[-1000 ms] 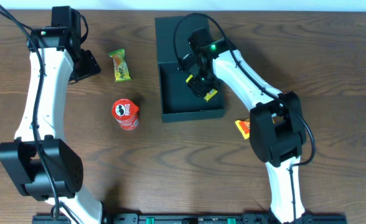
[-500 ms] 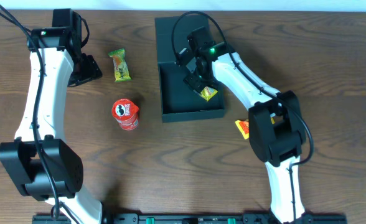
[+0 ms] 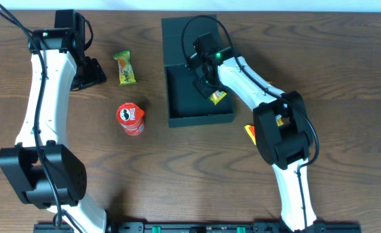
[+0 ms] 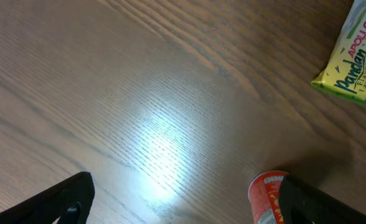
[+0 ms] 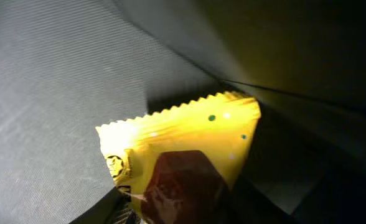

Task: Pack container
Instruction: 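Lower the candy packet into the box and open the right gripper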

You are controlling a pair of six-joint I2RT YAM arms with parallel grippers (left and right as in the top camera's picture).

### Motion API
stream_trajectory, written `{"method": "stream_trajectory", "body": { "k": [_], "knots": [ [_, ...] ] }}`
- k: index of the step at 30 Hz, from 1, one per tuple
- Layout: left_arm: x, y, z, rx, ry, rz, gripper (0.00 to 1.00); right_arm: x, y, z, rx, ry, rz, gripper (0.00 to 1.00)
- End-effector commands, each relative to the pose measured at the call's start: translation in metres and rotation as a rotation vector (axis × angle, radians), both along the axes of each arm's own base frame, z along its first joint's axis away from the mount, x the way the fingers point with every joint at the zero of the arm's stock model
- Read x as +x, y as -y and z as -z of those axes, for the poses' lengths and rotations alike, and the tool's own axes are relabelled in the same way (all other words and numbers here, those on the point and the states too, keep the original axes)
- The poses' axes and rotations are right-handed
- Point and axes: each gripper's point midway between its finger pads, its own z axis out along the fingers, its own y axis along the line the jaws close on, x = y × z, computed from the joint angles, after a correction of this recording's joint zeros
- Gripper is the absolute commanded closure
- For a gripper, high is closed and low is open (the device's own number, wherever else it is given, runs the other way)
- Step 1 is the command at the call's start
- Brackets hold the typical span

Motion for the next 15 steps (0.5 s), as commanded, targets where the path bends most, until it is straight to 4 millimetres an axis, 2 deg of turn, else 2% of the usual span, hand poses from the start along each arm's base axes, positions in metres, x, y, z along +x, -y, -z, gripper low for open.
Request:
{"method": "stream_trajectory", "body": {
  "k": [1, 7, 11, 15],
  "knots": [
    [0.002, -0.002, -0.006, 0.002, 0.015, 0.002, 0.05, -0.003, 0.003, 0.009, -0.006, -0.008, 0.203, 0.58],
    [0.001, -0.002, -0.006, 0.002, 0.008, 0.002, 0.05, -0.011, 0.008, 0.011, 0.028, -0.051, 0.472, 0.57],
    [0.0, -0.002, -0.006, 0.001, 0.007, 0.002, 0.05, -0.012, 0.026, 0.01, -0.021, -0.019, 0.666, 0.57],
    [0.001, -0.002, -0.006, 0.001, 0.008, 0.002, 0.04, -0.011, 0.041, 0.008, -0.078, 0.024, 0.736, 0.57]
  ]
}}
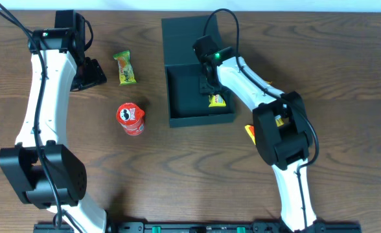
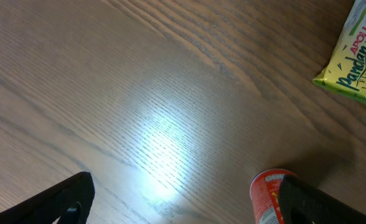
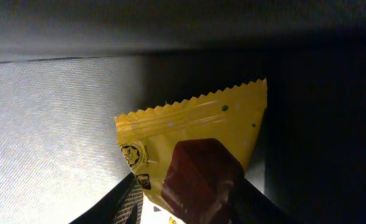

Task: Pack container
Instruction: 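Lower the candy packet into the box and open the right gripper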

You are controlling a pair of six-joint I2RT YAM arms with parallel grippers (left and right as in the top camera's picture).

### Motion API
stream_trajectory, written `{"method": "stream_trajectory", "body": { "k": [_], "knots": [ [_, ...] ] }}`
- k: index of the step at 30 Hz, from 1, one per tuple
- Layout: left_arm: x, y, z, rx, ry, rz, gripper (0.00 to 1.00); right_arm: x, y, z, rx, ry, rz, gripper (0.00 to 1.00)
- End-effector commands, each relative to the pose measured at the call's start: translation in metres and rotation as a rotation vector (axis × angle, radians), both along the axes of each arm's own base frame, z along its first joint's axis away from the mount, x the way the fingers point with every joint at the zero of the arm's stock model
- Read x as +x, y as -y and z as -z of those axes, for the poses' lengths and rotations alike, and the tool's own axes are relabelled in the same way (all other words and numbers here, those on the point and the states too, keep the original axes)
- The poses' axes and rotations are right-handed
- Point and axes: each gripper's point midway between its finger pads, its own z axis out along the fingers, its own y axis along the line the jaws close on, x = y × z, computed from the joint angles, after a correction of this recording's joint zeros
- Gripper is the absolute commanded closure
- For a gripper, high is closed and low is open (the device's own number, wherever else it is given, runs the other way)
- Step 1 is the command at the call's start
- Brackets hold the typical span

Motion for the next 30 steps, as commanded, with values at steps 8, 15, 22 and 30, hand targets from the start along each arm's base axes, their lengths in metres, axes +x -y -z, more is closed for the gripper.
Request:
{"method": "stream_trajectory", "body": {
  "k": [8, 15, 22, 30],
  "knots": [
    [0.002, -0.002, -0.006, 0.002, 0.015, -0.001, 0.05, 0.019, 0.015, -0.006, -0.119, 0.099, 0.022, 0.58],
    [0.002, -0.002, -0.006, 0.002, 0.016, -0.001, 0.05, 0.033, 0.009, -0.032, -0.131, 0.128, -0.076, 0.45],
    [0.005, -0.002, -0.007, 0.004, 0.029, -0.001, 0.05, 0.023, 0.01, -0.045, -0.138, 0.074, -0.102, 0.44],
    [0.007, -0.003, -0.007, 0.007, 0.038, -0.001, 0.05, -0.016, -0.005, -0.032, -0.015, -0.106, -0.108, 0.92]
  ]
}}
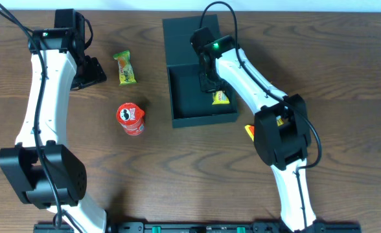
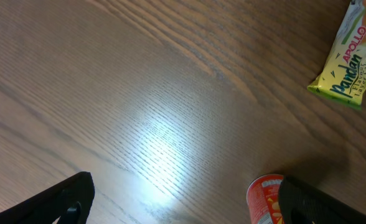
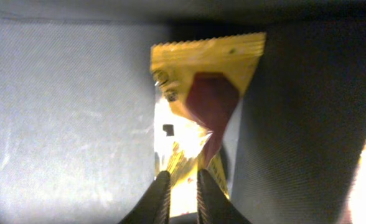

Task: Pack container
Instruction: 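Lower the candy packet into the box and open the right gripper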

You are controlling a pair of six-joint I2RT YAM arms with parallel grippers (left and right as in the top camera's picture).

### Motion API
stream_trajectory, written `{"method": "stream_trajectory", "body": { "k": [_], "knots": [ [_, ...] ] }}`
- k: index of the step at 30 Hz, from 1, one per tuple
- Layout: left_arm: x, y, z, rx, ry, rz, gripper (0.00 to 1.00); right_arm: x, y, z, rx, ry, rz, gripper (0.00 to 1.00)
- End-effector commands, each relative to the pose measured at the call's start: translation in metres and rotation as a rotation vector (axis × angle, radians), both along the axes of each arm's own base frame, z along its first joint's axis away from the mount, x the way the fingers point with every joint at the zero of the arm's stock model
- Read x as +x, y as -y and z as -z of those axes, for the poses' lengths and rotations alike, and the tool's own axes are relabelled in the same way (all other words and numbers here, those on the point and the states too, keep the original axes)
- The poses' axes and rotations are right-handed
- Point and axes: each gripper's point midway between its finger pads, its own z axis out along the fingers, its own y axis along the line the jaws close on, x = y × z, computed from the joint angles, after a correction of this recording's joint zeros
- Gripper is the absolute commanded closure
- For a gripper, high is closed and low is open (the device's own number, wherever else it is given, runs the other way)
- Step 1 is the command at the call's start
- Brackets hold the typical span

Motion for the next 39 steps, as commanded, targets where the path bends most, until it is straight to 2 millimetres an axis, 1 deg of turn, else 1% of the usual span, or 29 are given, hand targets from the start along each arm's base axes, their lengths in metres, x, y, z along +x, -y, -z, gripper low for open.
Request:
{"method": "stream_trajectory", "body": {
  "k": [1, 3, 9, 15, 20, 26, 29, 33, 35, 37, 39],
  "knots": [
    [0.002, -0.002, -0.006, 0.005, 0.015, -0.001, 0.04, -0.006, -0.008, 0.006, 0.052, -0.044, 0.006, 0.97],
    [0.002, -0.002, -0.006, 0.005, 0.015, -0.001, 0.05, -0.009, -0.011, 0.01, 0.069, -0.058, 0.004, 0.98],
    [0.002, -0.002, -0.006, 0.005, 0.015, -0.001, 0.04, -0.004, -0.012, 0.024, 0.07, -0.055, 0.004, 0.99],
    [0.0, -0.003, -0.006, 0.012, 0.001, 0.017, 0.05, -0.006, -0.005, 0.05, 0.04, -0.099, -0.011, 0.98],
    [0.0, -0.003, -0.006, 0.012, 0.001, 0.02, 0.05, 0.003, 0.002, 0.051, -0.005, -0.064, -0.048, 0.99],
    [0.0, -0.003, -0.006, 0.012, 0.002, 0.02, 0.05, 0.006, 0.008, 0.049, -0.046, -0.051, -0.081, 0.98],
    [0.0, -0.003, -0.006, 0.013, 0.002, 0.02, 0.05, 0.008, 0.009, 0.049, -0.056, -0.047, -0.123, 0.98],
    [0.0, -0.003, -0.006, 0.012, 0.001, 0.02, 0.05, 0.008, 0.007, 0.049, -0.051, -0.05, -0.134, 0.99],
    [0.0, -0.003, -0.006, 0.012, 0.001, 0.02, 0.04, 0.005, -0.005, 0.051, 0.009, -0.07, -0.191, 0.98],
    [0.0, -0.003, -0.006, 0.012, 0.001, 0.02, 0.04, -0.003, -0.03, 0.049, 0.143, -0.11, -0.317, 0.98],
    [0.0, -0.002, -0.006, 0.014, -0.001, 0.029, 0.05, -0.013, -0.056, 0.042, 0.293, -0.142, -0.425, 0.98]
  ]
}}
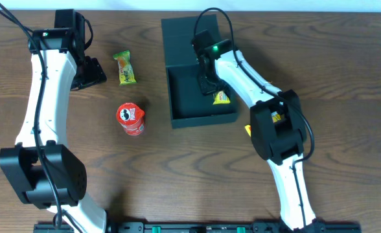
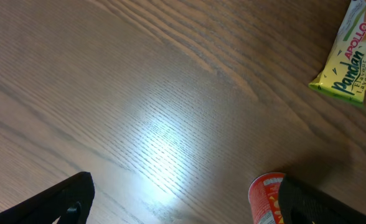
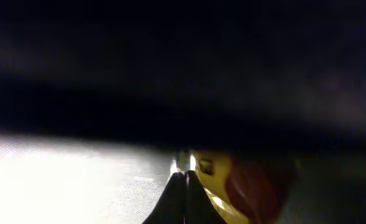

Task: Pack container
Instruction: 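Lower the candy packet into the box and open the right gripper, then withdraw the right gripper from the box toward the right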

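Observation:
The open black box (image 1: 184,100) stands at mid-table with its lid (image 1: 184,35) folded back. A yellow snack packet (image 1: 221,98) lies inside against the right wall, also seen in the right wrist view (image 3: 233,186). My right gripper (image 1: 207,81) is down in the box, its fingers (image 3: 184,196) pressed shut just left of the packet with nothing visible between them. My left gripper (image 2: 186,205) is open over bare table at the far left. A green Pandan packet (image 1: 125,68) and a red Pringles can (image 1: 131,118) lie outside the box.
Another yellow and red packet (image 1: 249,131) lies on the table, partly hidden under my right arm. The can (image 2: 267,199) sits close to my left gripper's right finger (image 2: 320,202). The box walls surround my right gripper.
My right gripper's fingers were slightly apart over the packet; now they are pressed together and the view is mostly dark. The packet stays by the right wall. The left arm has not moved.
The yellow packet was at my right fingers inside the box. Then it was near the right wall with the fingers wide on either side. Then it lay along that wall under narrowed fingers, and now the fingers are shut beside it.

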You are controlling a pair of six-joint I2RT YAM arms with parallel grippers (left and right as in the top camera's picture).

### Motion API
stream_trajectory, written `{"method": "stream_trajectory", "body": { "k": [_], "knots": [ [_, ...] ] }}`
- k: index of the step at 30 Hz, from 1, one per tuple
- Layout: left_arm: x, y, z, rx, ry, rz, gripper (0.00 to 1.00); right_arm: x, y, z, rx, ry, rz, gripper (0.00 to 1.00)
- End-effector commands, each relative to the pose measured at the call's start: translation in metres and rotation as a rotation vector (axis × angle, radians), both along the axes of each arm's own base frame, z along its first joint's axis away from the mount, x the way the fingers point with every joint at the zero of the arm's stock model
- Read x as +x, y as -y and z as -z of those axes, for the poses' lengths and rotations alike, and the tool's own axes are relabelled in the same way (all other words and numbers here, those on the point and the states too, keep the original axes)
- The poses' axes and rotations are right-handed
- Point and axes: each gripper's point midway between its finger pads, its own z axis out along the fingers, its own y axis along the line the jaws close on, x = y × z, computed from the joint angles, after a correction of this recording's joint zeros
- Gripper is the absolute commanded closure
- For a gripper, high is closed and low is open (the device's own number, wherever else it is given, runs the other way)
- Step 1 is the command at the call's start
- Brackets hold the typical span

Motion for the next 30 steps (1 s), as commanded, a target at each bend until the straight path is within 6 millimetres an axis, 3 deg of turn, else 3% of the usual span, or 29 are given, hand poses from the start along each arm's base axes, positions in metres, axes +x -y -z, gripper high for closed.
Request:
{"method": "stream_trajectory", "body": {
  "k": [1, 6, 10, 15, 21, 30],
  "knots": [
    [0.002, -0.001, -0.006, 0.013, 0.005, 0.03, 0.04, -0.023, -0.047, 0.005, 0.24, -0.118, -0.216, 0.98],
    [0.002, 0.001, -0.006, 0.018, 0.0, 0.051, 0.05, -0.016, -0.061, -0.003, 0.309, -0.088, -0.223, 0.97],
    [0.002, 0.001, -0.006, 0.019, -0.001, 0.056, 0.05, -0.007, -0.044, 0.002, 0.208, -0.055, -0.147, 0.98],
    [0.002, 0.001, -0.006, 0.022, -0.005, 0.07, 0.05, 0.0, -0.045, -0.005, 0.222, -0.035, -0.153, 0.99],
    [0.002, 0.001, -0.006, 0.024, -0.008, 0.08, 0.05, 0.011, -0.049, -0.049, 0.23, 0.005, -0.172, 0.99],
    [0.004, 0.001, -0.007, 0.026, -0.002, 0.089, 0.05, -0.004, -0.101, -0.06, 0.374, 0.012, -0.291, 0.97]
  ]
}}
